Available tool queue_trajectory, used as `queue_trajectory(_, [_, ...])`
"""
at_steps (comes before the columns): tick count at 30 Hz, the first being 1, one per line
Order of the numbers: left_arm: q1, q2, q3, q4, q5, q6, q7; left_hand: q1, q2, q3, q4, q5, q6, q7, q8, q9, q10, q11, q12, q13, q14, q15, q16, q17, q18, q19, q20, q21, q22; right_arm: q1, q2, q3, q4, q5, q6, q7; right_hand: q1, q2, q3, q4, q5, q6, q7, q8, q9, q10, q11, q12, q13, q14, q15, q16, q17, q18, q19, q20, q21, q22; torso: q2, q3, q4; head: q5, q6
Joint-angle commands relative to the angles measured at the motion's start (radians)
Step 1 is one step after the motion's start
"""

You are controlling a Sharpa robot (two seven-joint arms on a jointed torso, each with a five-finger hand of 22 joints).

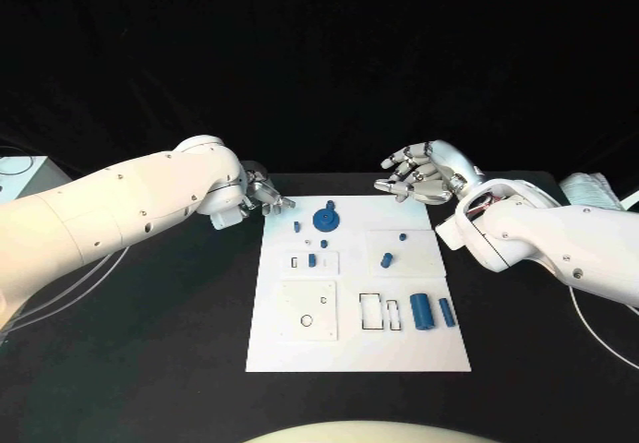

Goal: Assemble the parts on the task board

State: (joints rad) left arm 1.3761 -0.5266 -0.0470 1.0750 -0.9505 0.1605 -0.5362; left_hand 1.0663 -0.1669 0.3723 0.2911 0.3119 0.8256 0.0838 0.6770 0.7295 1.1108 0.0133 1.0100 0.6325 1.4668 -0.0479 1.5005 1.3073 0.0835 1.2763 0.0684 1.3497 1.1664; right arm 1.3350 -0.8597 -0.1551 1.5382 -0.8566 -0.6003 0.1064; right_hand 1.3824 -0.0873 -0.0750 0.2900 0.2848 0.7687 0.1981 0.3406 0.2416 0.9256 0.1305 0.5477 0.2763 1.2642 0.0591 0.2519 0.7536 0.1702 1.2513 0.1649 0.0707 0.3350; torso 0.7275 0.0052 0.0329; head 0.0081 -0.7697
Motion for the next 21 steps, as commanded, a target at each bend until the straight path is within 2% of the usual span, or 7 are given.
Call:
queue_trajectory(1, [0.0,0.018,0.0,-0.021,0.006,0.043,0.028,0.01,-0.003,-0.007,0.0,0.001,0.008,0.001,0.002,-0.001,0.002,0.0,0.001,-0.002,0.052,0.005,0.003,0.136,0.01,0.006,-0.002,0.001,-0.003,0.0,0.0,0.0,0.003,0.008,-0.005,0.02,0.008,0.0,0.008,-0.001,0.006,0.012,0.012,0.004,-0.003,0.007,0.005,-0.017,-0.015,-0.012,0.005,-0.015,-0.007,0.012,-0.012,0.003,-0.005,-0.01,0.011,-0.0009,-0.0029,0.0,0.004])
queue_trajectory(7, [-0.001,0.049,-0.001,-0.057,0.014,0.068,0.035,-0.002,-0.012,-0.024,0.002,-0.008,0.006,0.003,-0.001,-0.004,-0.002,0.002,0.006,-0.003,0.051,0.006,0.003,0.134,0.01,0.006,0.0,0.002,-0.001,0.0,0.001,0.0,0.003,0.012,-0.006,0.024,0.01,0.002,0.011,-0.001,0.009,0.015,0.016,0.001,-0.008,0.014,0.01,-0.053,-0.056,-0.029,0.013,-0.05,-0.033,0.012,-0.034,0.011,-0.006,-0.038,0.018,-0.0011,-0.0059,0.004,0.009])
queue_trajectory(14, [-0.001,0.061,-0.002,-0.069,0.016,0.098,0.035,-0.016,-0.011,-0.045,0.002,-0.048,0.009,0.003,-0.003,-0.009,-0.003,0.003,0.016,0.001,0.05,0.007,0.003,0.134,0.01,0.007,0.002,0.002,0.001,0.0,0.002,0.0,0.002,0.015,-0.006,0.027,0.012,0.003,0.012,-0.001,0.01,0.016,0.019,-0.001,-0.011,0.021,0.014,-0.074,-0.082,-0.039,0.018,-0.076,-0.056,0.012,-0.052,0.017,-0.006,-0.06,0.017,-0.0003,-0.0049,0.003,0.01])
queue_trajectory(21, [-0.001,0.067,-0.007,-0.073,0.016,0.139,0.034,-0.013,-0.01,-0.047,0.0,-0.052,0.01,0.002,-0.003,-0.01,-0.003,0.002,0.017,0.001,0.049,0.007,0.002,0.131,0.01,0.006,0.002,0.002,0.001,0.0,0.003,0.0,0.002,0.016,-0.005,0.027,0.012,0.004,0.012,-0.001,0.01,0.017,0.02,-0.001,-0.012,0.024,0.015,-0.079,-0.09,-0.041,0.019,-0.083,-0.063,0.013,-0.056,0.018,-0.006,-0.067,0.017,0.0004,-0.0045,0.003,0.011])
